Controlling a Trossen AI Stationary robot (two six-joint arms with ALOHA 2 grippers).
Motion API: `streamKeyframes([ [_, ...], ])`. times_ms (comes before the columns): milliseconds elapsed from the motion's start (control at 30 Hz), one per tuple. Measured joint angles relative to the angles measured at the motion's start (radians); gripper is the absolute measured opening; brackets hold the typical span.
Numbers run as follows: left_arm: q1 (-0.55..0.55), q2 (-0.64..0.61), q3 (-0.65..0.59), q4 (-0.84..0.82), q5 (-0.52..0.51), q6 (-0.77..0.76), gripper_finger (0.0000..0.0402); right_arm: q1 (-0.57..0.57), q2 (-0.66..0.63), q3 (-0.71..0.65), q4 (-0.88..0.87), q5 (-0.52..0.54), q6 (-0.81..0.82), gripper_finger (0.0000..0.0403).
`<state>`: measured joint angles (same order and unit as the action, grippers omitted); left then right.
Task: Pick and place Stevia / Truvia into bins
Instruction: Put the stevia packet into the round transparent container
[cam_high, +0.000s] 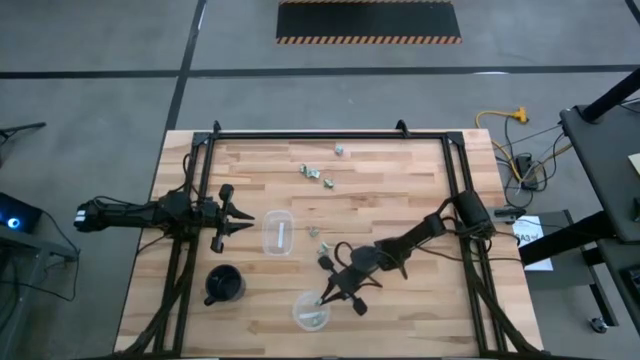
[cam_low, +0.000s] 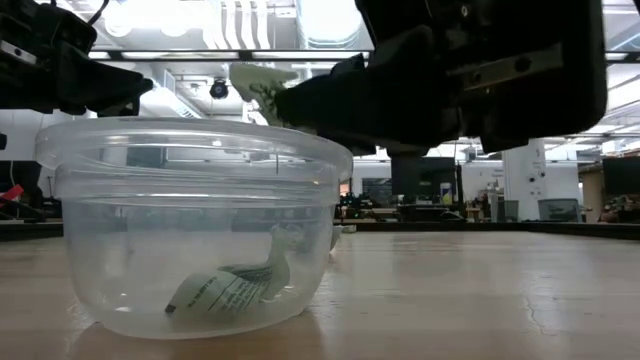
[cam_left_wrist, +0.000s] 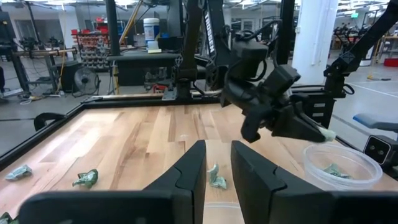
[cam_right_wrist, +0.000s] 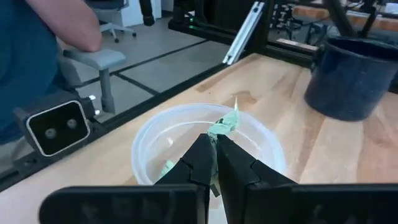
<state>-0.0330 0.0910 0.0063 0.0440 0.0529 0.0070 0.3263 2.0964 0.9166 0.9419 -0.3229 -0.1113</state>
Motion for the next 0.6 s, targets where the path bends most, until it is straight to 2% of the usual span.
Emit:
streamKeyframes([
  [200, 0.0, 0.0, 0.0, 0.0, 0.0, 0.0, 0.0057, 0.003, 0.0, 0.018, -0.063, 0.001, -0.006, 0.0011],
  [600, 0.0, 0.0, 0.0, -0.001, 0.0, 0.0, 0.0057, 0.003, 0.0, 0.025, -0.079, 0.002, -0.001, 0.0048],
])
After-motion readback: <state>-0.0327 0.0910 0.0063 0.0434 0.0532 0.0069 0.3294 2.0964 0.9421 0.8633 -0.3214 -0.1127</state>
